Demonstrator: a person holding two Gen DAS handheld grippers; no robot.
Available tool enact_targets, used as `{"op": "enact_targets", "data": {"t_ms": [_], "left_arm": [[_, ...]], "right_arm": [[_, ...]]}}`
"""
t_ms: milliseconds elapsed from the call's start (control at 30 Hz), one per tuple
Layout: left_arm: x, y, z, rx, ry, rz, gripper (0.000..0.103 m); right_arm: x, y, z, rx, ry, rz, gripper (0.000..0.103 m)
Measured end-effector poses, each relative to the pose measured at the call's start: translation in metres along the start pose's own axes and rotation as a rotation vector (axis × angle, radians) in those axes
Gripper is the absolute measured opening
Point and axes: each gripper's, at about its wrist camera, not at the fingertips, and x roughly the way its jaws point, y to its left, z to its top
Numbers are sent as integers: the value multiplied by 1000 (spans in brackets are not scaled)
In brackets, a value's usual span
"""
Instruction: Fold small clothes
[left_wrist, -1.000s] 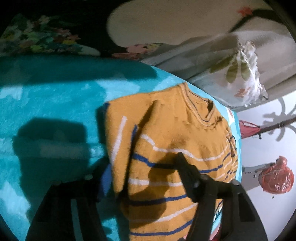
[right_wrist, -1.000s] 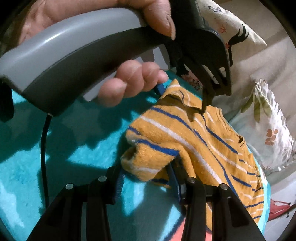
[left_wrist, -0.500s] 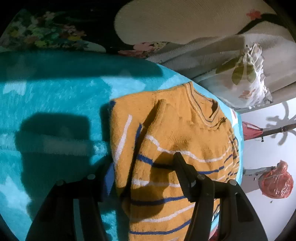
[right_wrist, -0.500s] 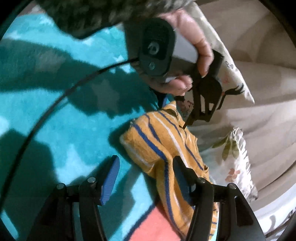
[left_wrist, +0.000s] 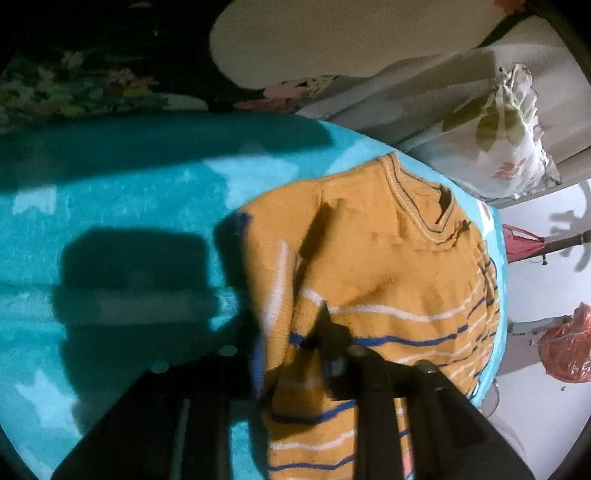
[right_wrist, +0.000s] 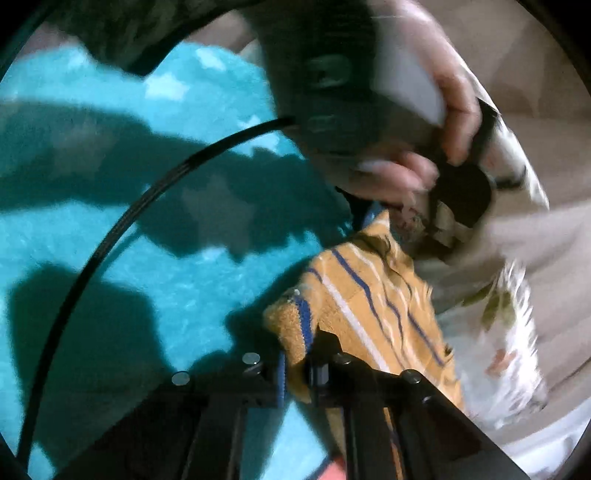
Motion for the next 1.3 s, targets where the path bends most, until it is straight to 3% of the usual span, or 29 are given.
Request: {"op": "enact_targets", "data": {"t_ms": [133,267,467,667,800,900,1000,1067,1100,1167,1300], "left_arm": [[-13,-6,-7,-52,-56,8,12],[-30,-30,-12,-82,-119,-6,11],[-40,-124,-6,-20,-190,-62,11],[18,-245,7,84,-140,-111,11],[84,-313,4,158,-62,-56,11],[126,-331,2,156,-6,-15,17],[127,-335,-3,106,-3,-82,23],[109,-336,-7,120,-20,-99,31],[95,-336,-11,136,-45,-97,37],[66,-332,-23,156,-117,-48,56],[24,-307,-54,140,-222,125,66]], "right_arm": [[-20,-41,-2,141,-28,50,8],[-36,-83,-17,250,-66,102,8],[-54,-151,-75,376,-104,134,8],[-71,-211,-160,515,-73,98,7],[-66,-239,-223,606,13,69,8],[-50,-252,-259,670,85,99,8],[-33,-258,-284,717,136,214,14],[-33,-266,-295,759,129,267,35],[-35,-273,-302,779,134,295,38],[-43,-279,-311,807,128,331,40],[-44,-324,-337,951,99,386,43]]}}
